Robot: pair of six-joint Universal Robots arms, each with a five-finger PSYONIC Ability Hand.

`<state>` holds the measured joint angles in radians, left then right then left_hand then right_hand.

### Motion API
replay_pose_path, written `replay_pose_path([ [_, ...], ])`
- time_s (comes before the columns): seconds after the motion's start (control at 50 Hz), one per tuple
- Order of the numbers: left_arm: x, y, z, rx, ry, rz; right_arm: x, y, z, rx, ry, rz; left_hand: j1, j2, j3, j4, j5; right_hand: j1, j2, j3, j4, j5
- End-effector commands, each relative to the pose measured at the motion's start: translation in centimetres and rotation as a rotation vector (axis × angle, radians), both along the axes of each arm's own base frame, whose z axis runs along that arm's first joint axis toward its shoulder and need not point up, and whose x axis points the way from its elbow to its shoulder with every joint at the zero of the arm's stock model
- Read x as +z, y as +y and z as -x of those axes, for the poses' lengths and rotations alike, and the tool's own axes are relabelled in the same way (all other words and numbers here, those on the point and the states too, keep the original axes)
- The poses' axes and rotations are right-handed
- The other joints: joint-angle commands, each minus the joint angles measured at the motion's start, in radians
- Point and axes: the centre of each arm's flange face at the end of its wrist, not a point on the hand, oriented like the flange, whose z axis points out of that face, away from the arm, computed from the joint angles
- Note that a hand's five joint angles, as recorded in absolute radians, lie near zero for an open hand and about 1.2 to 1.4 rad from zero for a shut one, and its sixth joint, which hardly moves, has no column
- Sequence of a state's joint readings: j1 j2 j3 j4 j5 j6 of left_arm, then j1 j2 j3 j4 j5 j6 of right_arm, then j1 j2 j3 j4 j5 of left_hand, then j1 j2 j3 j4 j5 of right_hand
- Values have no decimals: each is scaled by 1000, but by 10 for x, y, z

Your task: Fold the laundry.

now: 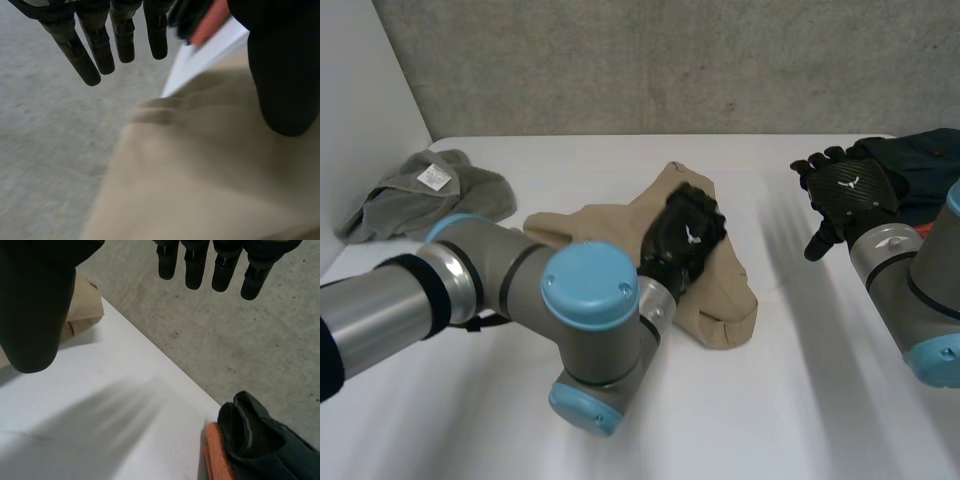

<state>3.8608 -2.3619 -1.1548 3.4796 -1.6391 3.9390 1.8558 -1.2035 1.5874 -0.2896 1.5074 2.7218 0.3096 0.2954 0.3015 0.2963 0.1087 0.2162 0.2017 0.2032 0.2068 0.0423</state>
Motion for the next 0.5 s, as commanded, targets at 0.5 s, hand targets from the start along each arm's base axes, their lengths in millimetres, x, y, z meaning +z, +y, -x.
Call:
replay_pose_path([
  [0.5,-24,-20,-1,-16,-126,-67,-4,-13,7,3,-39,-109,852,866,860,865,878,-42,-27,-29,-32,-42],
])
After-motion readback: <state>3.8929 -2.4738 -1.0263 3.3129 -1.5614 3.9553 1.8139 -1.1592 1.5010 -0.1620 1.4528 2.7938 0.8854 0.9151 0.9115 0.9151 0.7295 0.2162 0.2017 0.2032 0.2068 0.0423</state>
